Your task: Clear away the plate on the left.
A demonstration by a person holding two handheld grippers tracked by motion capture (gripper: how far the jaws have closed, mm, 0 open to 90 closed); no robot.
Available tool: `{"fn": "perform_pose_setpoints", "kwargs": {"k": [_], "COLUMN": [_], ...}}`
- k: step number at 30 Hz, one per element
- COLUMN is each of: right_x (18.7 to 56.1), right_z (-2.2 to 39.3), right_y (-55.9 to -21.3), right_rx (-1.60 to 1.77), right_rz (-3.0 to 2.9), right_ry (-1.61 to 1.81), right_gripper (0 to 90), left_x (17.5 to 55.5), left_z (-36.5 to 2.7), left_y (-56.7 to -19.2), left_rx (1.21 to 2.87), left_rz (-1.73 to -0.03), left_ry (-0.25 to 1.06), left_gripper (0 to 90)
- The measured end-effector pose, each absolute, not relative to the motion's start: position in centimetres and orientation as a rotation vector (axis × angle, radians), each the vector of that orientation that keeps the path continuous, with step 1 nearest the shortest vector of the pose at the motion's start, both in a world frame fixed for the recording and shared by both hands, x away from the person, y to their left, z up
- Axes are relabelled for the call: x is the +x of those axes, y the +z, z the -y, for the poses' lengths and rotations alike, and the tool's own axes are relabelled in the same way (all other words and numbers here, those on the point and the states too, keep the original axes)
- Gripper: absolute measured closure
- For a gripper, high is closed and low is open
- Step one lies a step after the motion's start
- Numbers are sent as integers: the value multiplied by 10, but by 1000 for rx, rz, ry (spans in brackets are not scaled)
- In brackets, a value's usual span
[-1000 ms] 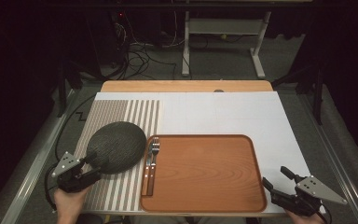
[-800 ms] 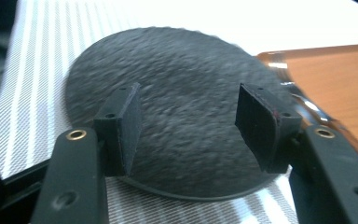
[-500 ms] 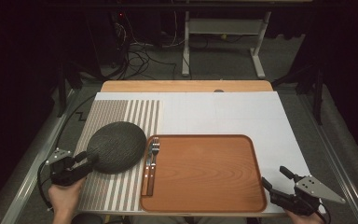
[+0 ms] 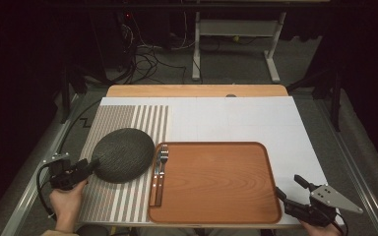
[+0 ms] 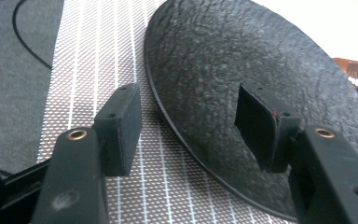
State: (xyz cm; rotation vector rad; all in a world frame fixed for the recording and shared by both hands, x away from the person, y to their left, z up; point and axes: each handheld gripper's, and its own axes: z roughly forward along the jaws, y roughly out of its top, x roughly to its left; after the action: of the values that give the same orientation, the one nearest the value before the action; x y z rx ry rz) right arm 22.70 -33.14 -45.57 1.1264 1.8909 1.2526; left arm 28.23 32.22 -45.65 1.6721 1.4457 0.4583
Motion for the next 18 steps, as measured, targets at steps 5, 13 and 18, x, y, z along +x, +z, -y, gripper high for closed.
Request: {"fn": "perform_pose_setpoints", "kwargs": {"k": [5, 13, 18], "right_x": [227, 228, 229], "right_z": [330, 330, 330], "right_y": [-456, -456, -456], "right_rx": [1124, 1123, 1122], "right_rz": [-1897, -1902, -1904], "right_ry": [1251, 1248, 1245], "right_gripper": [230, 230, 230], "left_x": [289, 301, 309], "left_z": [-332, -344, -350], "left_y": [-459, -467, -473], "left_rx": [1636, 1589, 1559], "left_rz": [-1506, -1577, -1615], "left_ry": [410, 344, 293], "left_gripper": [393, 395, 397]}}
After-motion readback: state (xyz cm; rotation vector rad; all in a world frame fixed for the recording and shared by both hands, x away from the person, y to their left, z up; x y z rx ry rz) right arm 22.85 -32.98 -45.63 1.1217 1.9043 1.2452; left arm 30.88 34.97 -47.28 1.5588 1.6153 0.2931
